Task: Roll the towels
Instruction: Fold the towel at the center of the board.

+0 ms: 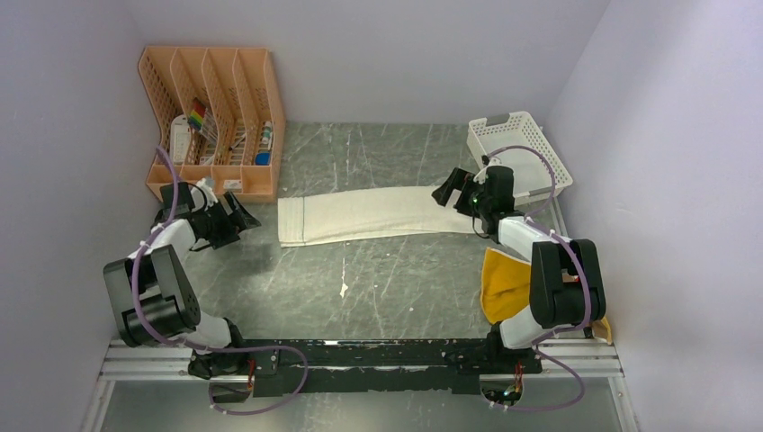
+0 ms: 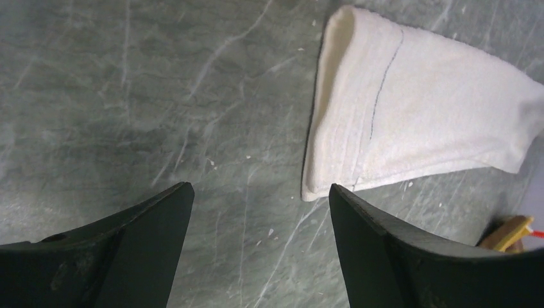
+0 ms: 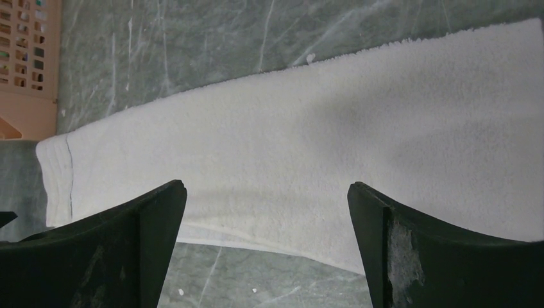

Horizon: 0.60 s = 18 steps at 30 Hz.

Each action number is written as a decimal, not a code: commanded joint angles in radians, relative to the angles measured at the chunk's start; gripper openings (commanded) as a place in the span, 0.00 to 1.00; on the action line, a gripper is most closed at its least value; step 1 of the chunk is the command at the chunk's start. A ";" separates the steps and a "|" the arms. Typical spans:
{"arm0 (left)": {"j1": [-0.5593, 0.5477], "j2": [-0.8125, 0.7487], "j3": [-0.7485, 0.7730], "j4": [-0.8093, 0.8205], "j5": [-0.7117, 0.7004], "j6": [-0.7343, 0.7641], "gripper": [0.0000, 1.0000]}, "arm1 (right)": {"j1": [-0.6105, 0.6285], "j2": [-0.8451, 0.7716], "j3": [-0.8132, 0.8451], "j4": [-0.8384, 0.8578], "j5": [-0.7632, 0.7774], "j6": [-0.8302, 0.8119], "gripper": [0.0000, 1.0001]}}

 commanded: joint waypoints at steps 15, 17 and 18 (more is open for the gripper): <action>-0.075 0.195 0.097 0.073 0.179 0.034 0.87 | -0.004 -0.028 -0.077 0.126 -0.102 0.022 1.00; -0.102 0.243 0.126 0.071 0.176 0.038 0.86 | -0.005 -0.029 -0.073 0.124 -0.100 0.022 1.00; -0.112 0.265 0.138 0.070 0.176 0.039 0.86 | -0.005 -0.030 -0.068 0.122 -0.101 0.020 1.00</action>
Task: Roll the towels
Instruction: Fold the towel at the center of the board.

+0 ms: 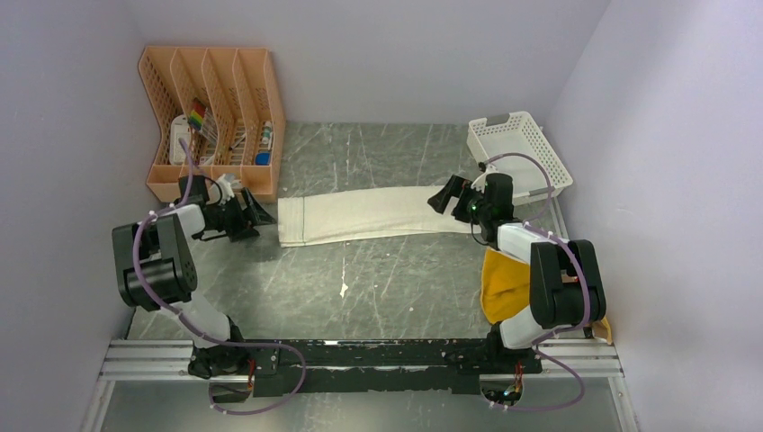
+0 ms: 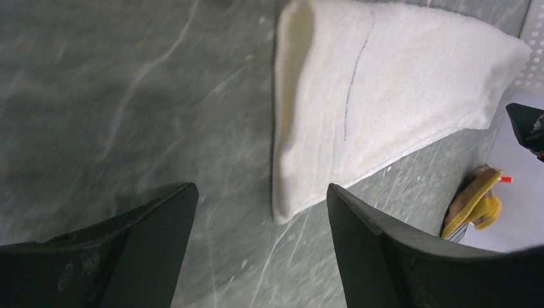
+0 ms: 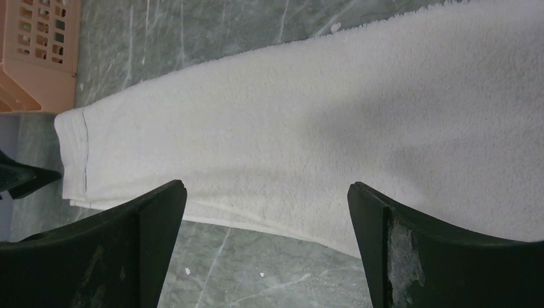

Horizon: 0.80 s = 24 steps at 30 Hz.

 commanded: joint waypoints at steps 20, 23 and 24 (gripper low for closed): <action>-0.200 0.293 0.106 0.082 0.053 -0.057 0.77 | 0.002 -0.023 0.012 0.042 -0.003 -0.018 1.00; -0.200 0.310 0.097 0.081 0.061 -0.068 0.73 | 0.001 -0.021 0.007 0.053 -0.009 -0.016 1.00; -0.200 0.313 0.096 0.073 0.055 -0.065 0.72 | 0.002 -0.022 0.007 0.053 -0.010 -0.016 1.00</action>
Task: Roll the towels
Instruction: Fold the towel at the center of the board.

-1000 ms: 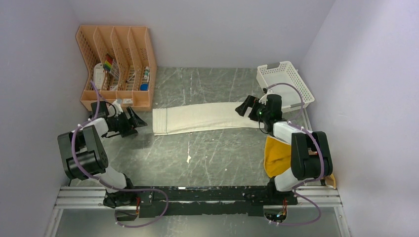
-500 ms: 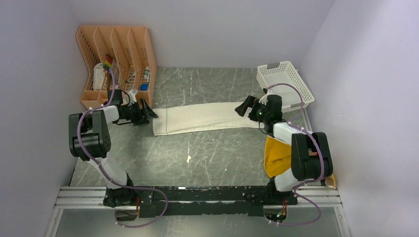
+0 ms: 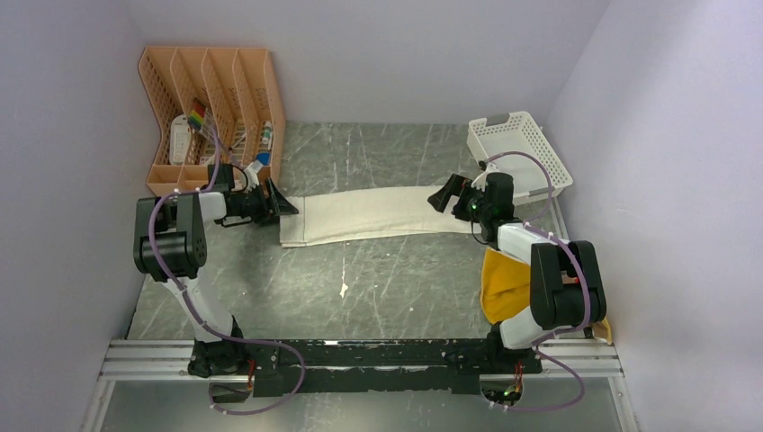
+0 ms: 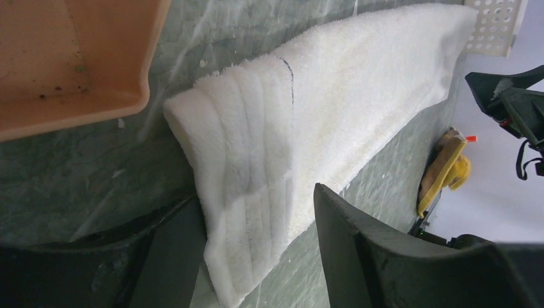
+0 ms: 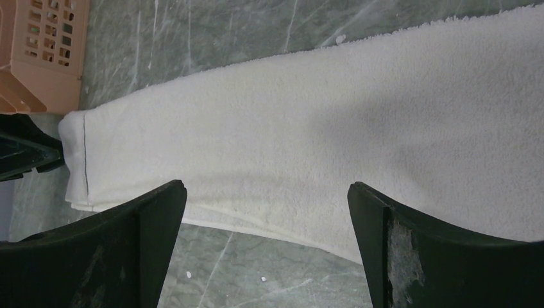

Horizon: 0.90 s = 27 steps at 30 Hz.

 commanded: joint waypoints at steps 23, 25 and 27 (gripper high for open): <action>0.084 -0.016 -0.099 -0.114 -0.130 -0.001 0.53 | 0.009 -0.006 0.004 0.037 -0.038 -0.025 1.00; 0.085 -0.009 -0.109 -0.126 -0.128 -0.005 0.53 | 0.010 -0.005 0.004 0.037 -0.037 -0.025 1.00; 0.085 -0.009 -0.130 -0.127 -0.130 -0.015 0.55 | 0.010 -0.003 0.004 0.039 -0.038 -0.022 1.00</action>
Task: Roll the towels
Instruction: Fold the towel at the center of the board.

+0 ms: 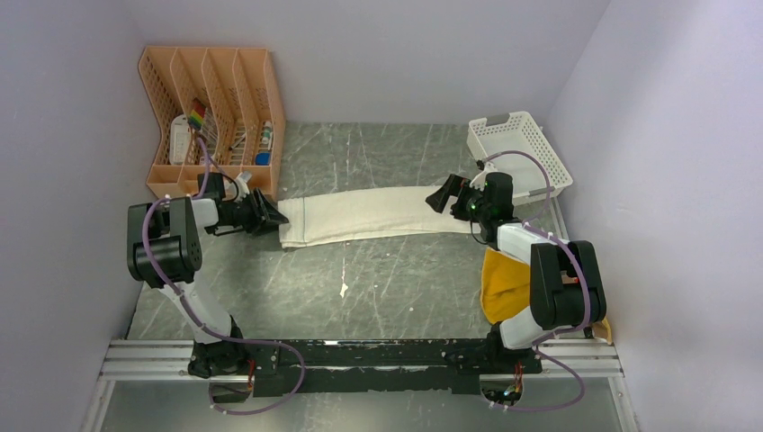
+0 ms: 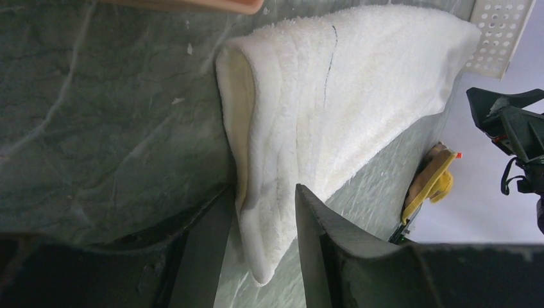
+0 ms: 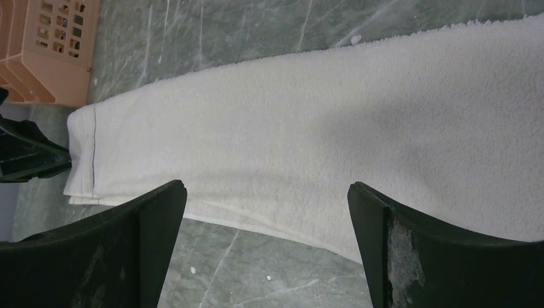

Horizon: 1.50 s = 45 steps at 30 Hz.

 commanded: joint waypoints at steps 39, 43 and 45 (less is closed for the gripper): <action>0.035 0.056 -0.070 0.028 -0.070 -0.141 0.49 | 0.007 0.000 -0.009 0.036 -0.020 -0.018 1.00; 0.043 0.033 -0.051 0.024 -0.131 -0.127 0.55 | 0.007 0.002 -0.008 0.038 -0.027 -0.017 1.00; 0.043 0.028 -0.047 0.025 -0.138 -0.122 0.56 | 0.006 0.001 -0.007 0.034 -0.028 -0.020 1.00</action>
